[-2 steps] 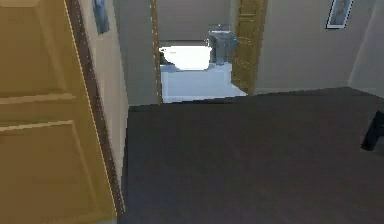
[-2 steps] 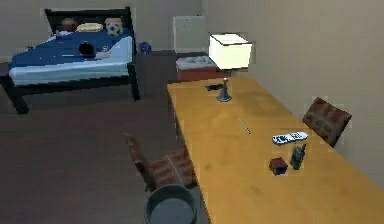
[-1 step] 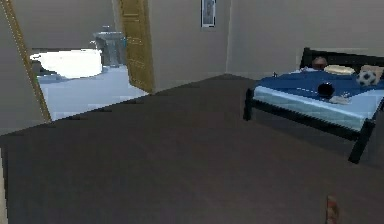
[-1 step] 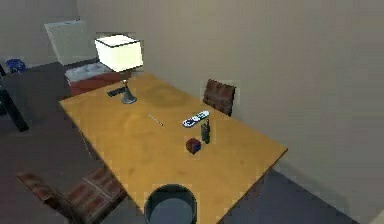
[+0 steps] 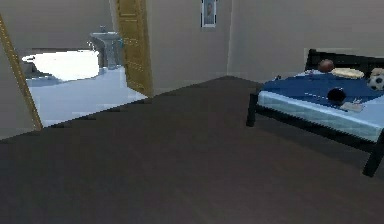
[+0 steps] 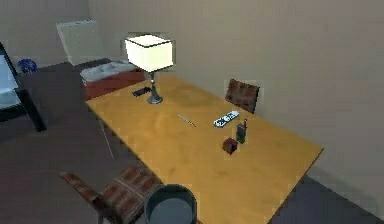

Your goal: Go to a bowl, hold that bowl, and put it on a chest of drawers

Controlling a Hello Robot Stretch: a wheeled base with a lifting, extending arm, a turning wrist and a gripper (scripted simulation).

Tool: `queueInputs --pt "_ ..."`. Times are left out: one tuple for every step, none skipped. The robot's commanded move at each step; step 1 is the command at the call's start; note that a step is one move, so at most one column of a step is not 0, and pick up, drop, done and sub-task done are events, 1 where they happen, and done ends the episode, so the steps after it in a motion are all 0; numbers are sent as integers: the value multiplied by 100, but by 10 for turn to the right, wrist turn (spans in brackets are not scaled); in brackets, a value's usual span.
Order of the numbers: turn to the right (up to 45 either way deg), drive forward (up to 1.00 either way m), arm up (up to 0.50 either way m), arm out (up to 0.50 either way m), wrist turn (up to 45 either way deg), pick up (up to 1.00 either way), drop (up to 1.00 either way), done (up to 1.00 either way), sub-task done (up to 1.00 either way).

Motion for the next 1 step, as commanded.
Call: queueInputs --pt "-450 0 0 0 0 0 0 0 0"
